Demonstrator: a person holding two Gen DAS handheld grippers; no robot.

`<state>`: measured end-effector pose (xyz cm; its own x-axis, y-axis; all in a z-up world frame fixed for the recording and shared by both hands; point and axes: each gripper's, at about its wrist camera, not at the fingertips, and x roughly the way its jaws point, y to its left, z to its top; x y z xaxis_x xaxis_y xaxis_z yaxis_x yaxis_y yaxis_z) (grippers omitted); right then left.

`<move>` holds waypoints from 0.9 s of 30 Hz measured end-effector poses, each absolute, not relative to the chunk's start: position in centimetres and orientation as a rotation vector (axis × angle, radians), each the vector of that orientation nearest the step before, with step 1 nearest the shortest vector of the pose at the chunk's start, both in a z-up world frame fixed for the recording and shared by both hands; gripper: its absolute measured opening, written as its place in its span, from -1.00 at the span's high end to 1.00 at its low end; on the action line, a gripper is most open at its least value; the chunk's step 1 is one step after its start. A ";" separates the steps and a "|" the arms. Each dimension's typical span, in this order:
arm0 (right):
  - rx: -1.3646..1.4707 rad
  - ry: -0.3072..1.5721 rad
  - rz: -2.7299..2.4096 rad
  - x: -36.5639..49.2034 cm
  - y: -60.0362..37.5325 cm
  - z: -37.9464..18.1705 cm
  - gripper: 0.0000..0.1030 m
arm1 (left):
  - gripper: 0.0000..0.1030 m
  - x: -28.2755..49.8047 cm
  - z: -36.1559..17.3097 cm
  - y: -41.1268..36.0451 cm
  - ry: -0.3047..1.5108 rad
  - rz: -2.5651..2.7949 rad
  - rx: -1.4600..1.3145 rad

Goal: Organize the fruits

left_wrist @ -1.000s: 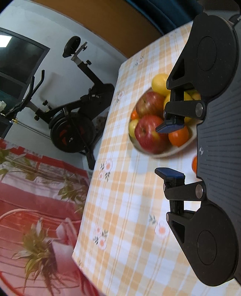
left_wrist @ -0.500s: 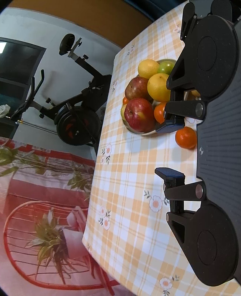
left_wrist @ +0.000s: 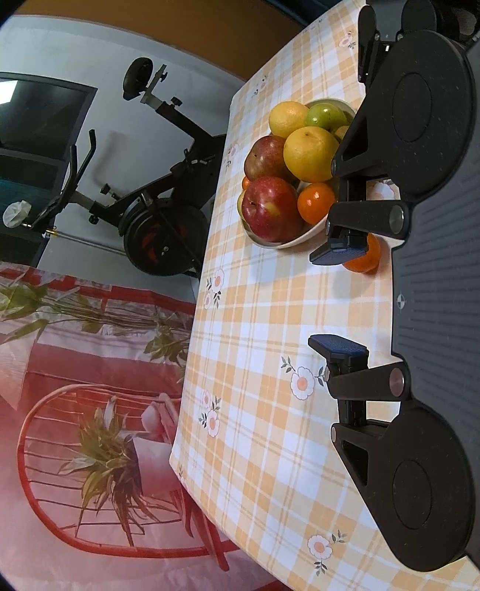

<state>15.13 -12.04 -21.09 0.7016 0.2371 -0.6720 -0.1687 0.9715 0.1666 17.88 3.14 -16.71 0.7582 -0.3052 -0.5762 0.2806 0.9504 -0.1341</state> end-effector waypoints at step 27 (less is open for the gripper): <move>0.091 0.664 0.256 13.8 -12.0 -21.3 0.50 | 0.05 16.8 -18.6 2.7 0.649 -0.326 -0.028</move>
